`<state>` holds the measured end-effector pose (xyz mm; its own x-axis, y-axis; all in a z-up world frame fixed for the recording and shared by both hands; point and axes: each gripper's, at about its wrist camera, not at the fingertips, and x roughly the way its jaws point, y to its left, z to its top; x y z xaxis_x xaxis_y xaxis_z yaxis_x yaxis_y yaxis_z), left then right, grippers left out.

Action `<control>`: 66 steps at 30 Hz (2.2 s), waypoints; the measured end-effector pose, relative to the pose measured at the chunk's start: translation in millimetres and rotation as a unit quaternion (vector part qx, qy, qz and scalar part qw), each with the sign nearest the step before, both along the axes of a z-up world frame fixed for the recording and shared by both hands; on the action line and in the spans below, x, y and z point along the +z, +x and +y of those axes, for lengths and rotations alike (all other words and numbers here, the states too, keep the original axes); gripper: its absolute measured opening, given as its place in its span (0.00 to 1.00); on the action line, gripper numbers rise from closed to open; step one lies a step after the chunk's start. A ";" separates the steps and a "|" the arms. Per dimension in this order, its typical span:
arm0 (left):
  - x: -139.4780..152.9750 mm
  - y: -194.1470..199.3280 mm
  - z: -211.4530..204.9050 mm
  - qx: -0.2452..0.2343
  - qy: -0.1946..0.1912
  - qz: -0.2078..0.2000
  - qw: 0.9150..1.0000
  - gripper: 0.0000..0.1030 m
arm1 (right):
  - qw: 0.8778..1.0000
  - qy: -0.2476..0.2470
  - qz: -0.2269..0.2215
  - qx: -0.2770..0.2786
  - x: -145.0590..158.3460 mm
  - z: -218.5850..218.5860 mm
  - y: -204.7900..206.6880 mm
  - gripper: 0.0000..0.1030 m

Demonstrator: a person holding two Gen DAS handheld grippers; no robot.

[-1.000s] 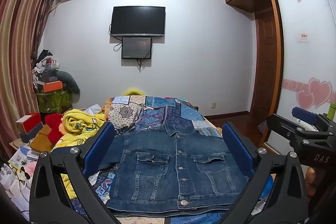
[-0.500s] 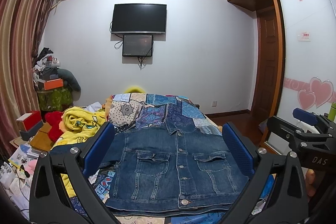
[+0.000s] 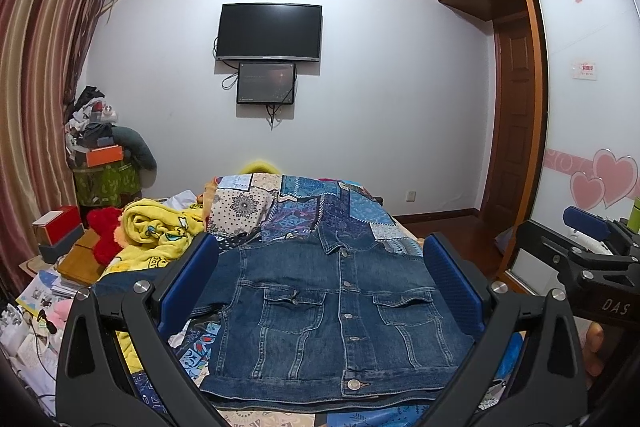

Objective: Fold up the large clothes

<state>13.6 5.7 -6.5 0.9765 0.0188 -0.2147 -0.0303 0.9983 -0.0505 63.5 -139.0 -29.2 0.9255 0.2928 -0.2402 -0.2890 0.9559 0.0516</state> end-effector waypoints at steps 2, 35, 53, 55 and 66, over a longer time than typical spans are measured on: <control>-0.1 0.0 0.5 0.000 0.000 0.001 1.000 1.00 | 1.000 0.000 0.000 0.000 -0.3 -0.1 0.3 1.00; -4.6 3.9 4.1 0.002 -0.003 0.005 1.000 1.00 | 1.000 -0.007 0.001 0.001 0.4 5.3 2.0 1.00; -31.8 56.9 58.1 0.053 -0.017 0.041 0.998 1.00 | 0.998 -0.033 0.048 0.002 -18.7 27.7 47.2 1.00; -39.3 66.5 70.1 0.065 -0.018 0.052 0.996 1.00 | 0.997 -0.040 0.063 0.002 -25.0 33.3 59.9 1.00; -120.1 129.7 211.0 0.158 -0.061 0.146 0.975 1.00 | 0.985 -0.054 0.163 -0.006 -73.1 51.8 132.3 1.00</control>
<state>143.3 216.7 -126.7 0.8230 0.2658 -0.5021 -0.3663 0.9238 -0.1114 195.8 -87.2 -102.3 0.7976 0.2385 -0.5540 -0.2617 0.9644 0.0384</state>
